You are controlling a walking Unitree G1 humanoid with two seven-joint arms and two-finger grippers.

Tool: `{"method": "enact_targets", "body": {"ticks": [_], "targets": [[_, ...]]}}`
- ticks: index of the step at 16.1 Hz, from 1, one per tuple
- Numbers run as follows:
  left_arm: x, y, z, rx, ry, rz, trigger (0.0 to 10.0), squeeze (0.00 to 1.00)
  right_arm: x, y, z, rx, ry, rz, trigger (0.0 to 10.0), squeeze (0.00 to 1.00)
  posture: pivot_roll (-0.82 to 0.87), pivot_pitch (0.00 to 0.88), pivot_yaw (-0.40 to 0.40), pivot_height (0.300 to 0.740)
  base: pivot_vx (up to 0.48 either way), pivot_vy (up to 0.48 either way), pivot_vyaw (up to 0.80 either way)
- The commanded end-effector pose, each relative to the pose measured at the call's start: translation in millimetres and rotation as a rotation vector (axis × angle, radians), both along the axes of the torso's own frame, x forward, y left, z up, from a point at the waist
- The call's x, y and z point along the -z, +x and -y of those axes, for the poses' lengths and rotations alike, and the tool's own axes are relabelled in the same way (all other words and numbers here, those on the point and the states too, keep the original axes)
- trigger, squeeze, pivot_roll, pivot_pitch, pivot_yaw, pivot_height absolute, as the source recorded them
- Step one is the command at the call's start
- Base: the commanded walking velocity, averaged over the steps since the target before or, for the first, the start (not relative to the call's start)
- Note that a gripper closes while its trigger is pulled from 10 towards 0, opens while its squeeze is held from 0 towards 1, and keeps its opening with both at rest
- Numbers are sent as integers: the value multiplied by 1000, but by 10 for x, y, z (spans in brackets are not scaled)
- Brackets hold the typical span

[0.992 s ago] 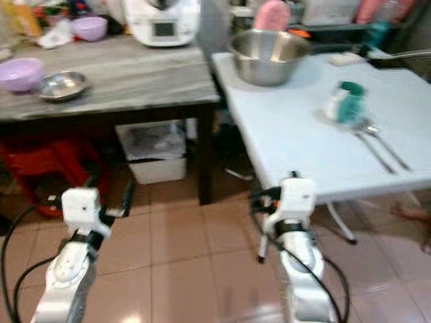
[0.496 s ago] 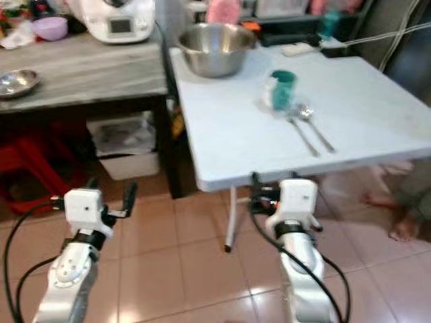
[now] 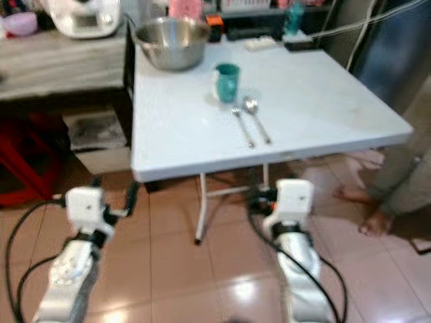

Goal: Setting the table

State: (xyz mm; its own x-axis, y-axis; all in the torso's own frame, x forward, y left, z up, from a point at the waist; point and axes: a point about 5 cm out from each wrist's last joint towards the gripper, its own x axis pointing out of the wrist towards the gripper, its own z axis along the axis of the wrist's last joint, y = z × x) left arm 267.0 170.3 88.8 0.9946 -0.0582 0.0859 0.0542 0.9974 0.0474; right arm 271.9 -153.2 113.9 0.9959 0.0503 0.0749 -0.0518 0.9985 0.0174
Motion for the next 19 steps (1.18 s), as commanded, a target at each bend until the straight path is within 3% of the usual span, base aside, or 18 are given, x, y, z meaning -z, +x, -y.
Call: {"method": "enact_targets", "body": {"ticks": [1, 2, 8, 19], "targets": [[-15, 15, 17, 10, -4, 4, 10000, 0, -15, 4, 53, 17, -8, 3, 10000, 0, -170, 103, 48, 740, 0, -435, 0], [-17, 16, 33, 13, -35, 6, 10000, 0, -13, 5, 54, 18, -6, 2, 10000, 0, -170, 104, 49, 740, 0, 0, 0], [-28, 23, 62, 52, -27, 10, 10000, 0, -19, 24, 53, 18, -13, 6, 10000, 0, -169, 104, 50, 740, 0, 0, 0], [-45, 59, 138, 115, -58, 16, 10000, 0, -41, 6, 77, 27, -26, 17, 10000, 0, -192, 107, 55, 740, 299, 0, 0]]}}
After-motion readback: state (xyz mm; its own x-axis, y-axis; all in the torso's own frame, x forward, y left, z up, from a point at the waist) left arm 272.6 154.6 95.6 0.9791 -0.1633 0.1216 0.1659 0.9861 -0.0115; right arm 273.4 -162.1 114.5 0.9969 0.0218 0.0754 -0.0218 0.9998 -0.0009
